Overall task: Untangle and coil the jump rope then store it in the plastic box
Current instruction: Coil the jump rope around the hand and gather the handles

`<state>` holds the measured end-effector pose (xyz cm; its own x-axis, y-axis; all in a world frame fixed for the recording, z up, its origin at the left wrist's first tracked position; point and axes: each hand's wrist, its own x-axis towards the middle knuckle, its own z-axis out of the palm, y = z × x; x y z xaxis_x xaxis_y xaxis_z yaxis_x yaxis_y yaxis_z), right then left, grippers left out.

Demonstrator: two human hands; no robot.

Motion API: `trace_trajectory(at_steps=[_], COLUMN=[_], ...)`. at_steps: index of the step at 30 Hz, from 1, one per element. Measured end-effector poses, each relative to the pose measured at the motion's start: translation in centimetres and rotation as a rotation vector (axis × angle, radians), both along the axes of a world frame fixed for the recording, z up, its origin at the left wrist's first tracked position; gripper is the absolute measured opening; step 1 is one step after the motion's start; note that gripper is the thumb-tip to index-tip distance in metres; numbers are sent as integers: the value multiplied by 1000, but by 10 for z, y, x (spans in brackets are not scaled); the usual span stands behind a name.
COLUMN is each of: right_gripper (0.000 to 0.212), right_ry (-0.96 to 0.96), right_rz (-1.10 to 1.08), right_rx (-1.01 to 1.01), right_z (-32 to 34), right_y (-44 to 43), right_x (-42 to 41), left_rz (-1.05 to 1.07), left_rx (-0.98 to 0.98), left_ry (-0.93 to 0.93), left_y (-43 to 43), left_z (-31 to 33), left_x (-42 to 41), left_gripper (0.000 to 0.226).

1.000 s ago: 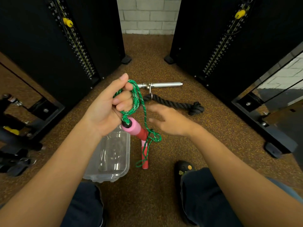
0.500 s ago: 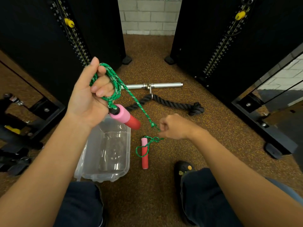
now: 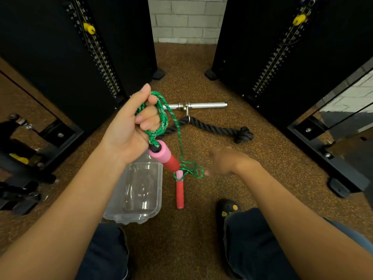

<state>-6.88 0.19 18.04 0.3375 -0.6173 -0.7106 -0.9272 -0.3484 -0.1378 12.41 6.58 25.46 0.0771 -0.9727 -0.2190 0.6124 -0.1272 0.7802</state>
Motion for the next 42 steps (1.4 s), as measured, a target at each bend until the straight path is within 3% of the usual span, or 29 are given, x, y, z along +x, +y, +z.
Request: trace_trajectory(at_steps=[3,6,10,14,16,20,25,28,33,37,39,42], right_gripper=[80,64,39,44,46,16,23,24,29,27,27,28], right_ry=[-453,-821,-876,-1094,-1216,-1203,-1231,-1075,-818,-648,-603,-626], right_rz=[-15,39,51,-151,-126,-80,-204,-160,-5,150,250,326], right_rx=[-38,-86,-116,-159,-163,-255,-232,-252,-294,-301,-339,-410], right_z=[15,28,24,24,30,35,37,32,25,24,26,30], right_y=[2,5,8,11,11,7,3,7,16,25,31,38], right_x=[7,19,22,25,26,22,18,19,27,32,34,38], left_rz=[-45,-71,-88,-126,-167,-217,-405,-501,-204,46,113,150], left_rx=[50,85,93,100,105,136,172,122,97,117,142,295], left_ry=[6,-13,-9,-19,-67,-89,-82,-32,164,190,72,-465], left_y=[0,1,2,2,2,3,8,12,2,0,-1,-3], left_z=[-3,-5,-6,-5,-6,-6,-2,1,-2,-8,-12,-20], left_x=[-6,-12,-18,-20,-24,-27,-31,-37,-22,-13,-11,-13], left_gripper=[36,30,29,29,30,32,39,40,44,37,32,23])
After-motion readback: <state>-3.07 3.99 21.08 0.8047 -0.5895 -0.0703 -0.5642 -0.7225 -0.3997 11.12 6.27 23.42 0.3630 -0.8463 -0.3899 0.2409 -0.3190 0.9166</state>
